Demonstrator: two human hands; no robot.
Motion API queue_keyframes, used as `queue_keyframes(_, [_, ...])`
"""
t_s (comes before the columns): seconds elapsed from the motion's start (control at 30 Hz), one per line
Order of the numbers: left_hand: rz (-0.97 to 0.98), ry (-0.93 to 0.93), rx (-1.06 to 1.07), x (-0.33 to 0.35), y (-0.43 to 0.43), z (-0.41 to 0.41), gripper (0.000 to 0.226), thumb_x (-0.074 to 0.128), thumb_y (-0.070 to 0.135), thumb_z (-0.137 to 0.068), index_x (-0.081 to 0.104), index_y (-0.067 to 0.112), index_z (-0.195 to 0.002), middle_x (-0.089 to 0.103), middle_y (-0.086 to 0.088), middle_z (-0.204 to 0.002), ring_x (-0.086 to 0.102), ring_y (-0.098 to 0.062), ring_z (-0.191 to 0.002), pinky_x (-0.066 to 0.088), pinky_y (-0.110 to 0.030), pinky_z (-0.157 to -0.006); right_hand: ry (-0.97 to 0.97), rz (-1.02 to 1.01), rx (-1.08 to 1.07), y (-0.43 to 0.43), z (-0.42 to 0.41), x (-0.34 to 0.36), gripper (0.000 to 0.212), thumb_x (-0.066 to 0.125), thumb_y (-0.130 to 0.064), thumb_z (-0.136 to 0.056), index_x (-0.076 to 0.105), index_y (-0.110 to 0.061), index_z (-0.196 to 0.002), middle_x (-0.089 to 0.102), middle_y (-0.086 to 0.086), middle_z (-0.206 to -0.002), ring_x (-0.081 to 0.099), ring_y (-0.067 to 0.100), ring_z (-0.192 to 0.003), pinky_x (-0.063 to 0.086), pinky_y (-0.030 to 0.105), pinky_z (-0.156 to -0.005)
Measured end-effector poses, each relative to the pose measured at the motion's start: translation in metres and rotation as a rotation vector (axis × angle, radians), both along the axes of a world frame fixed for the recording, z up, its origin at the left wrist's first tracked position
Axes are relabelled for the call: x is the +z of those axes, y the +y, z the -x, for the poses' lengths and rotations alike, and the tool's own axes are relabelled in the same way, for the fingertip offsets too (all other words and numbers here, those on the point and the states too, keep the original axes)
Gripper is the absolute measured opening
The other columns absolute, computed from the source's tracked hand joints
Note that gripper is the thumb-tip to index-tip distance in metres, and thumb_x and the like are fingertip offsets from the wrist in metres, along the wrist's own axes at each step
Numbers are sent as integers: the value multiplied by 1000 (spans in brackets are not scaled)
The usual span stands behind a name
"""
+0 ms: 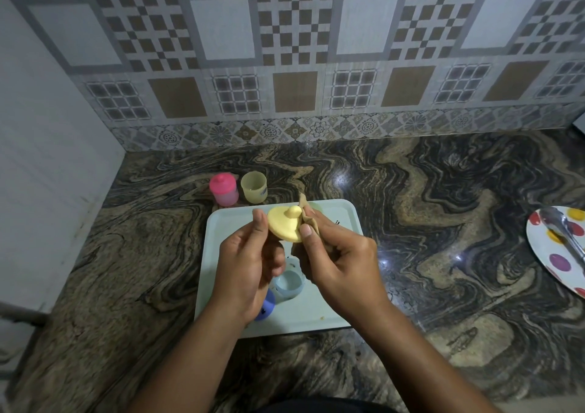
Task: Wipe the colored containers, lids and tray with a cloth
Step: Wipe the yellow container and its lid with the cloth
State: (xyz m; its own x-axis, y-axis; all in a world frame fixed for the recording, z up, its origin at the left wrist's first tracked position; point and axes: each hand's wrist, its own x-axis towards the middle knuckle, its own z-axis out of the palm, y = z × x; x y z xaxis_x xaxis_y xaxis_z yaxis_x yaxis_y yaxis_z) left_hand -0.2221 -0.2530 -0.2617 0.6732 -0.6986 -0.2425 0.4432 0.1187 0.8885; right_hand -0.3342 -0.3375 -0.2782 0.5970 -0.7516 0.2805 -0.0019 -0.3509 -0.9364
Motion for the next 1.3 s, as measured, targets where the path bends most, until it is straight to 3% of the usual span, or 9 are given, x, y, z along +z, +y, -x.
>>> queue_keyframes(0.07, [47, 15, -17, -3, 0, 2, 45, 49, 46, -92, 74, 10, -97, 74, -12, -87, 69, -17, -74, 48, -23, -50, 21, 17, -2, -1, 0, 0, 23, 64, -19, -99, 77, -19, -118, 79, 7, -98, 52, -18, -72, 42, 4, -68])
queue_keyframes(0.13, [76, -19, -51, -6, 1, 3, 43, 50, 42, -94, 73, 8, -108, 72, -17, -114, 70, -24, -106, 58, -32, -73, 40, 44, -5, 0, 1, -1, 21, 64, -20, -99, 79, -14, -113, 78, 0, -113, 51, -19, -74, 41, 4, -71])
queue_keyframes(0.2, [94, -20, -72, -8, 4, 4, 37, 52, 32, -95, 71, 5, -112, 69, -20, -121, 66, -29, -115, 57, -38, -86, 46, 86, -13, 1, 1, 0, 24, 63, -22, -98, 78, -12, -114, 72, -5, -126, 52, -20, -77, 43, 5, -73])
queue_keyframes(0.3, [60, 68, -102, -7, 5, 0, 35, 52, 29, -91, 75, 7, -107, 71, -18, -116, 70, -25, -106, 59, -34, -78, 4, 104, -23, 1, 1, 1, 29, 63, -20, -97, 74, -14, -123, 66, -8, -135, 52, -22, -80, 45, 5, -76])
queue_keyframes(0.4, [1, 57, -130, -5, 4, -4, 40, 52, 38, -90, 76, 8, -104, 73, -18, -112, 70, -24, -100, 58, -29, -69, 6, 29, -16, -4, -1, 1, 26, 62, -23, -98, 77, -14, -117, 75, -2, -120, 53, -13, -79, 45, 9, -75])
queue_keyframes(0.57, [-6, 50, -126, -10, 0, -4, 54, 44, 45, -95, 64, 2, -122, 68, -20, -123, 63, -33, -119, 56, -42, -89, 50, 9, -17, -3, -1, -3, 20, 64, -18, -99, 79, -10, -109, 66, -15, -131, 59, -14, -87, 45, 6, -79])
queue_keyframes(0.9, [15, -51, -237, -15, 11, -8, 36, 52, 27, -98, 65, 9, -126, 66, -20, -127, 63, -32, -118, 50, -49, -95, -26, 112, -39, -3, -6, 6, 24, 64, -13, -97, 77, -12, -117, 58, -28, -126, 66, -5, -110, 55, 16, -87])
queue_keyframes(1.1, [-26, -90, -200, -15, 10, -7, 35, 52, 29, -92, 69, 13, -118, 73, -13, -113, 70, -18, -97, 55, -28, -69, -14, 180, -17, -5, -7, 4, 27, 65, -8, -97, 74, -10, -122, 63, -10, -131, 54, -8, -129, 49, 18, -103])
queue_keyframes(1.3, [-2, 79, -83, -15, 8, -10, 35, 54, 36, -88, 71, 8, -100, 76, -9, -95, 72, -15, -81, 54, -25, -64, -43, 332, -21, -4, 1, -11, 31, 68, -8, -94, 71, -6, -125, 68, 10, -131, 57, 6, -132, 57, 33, -99])
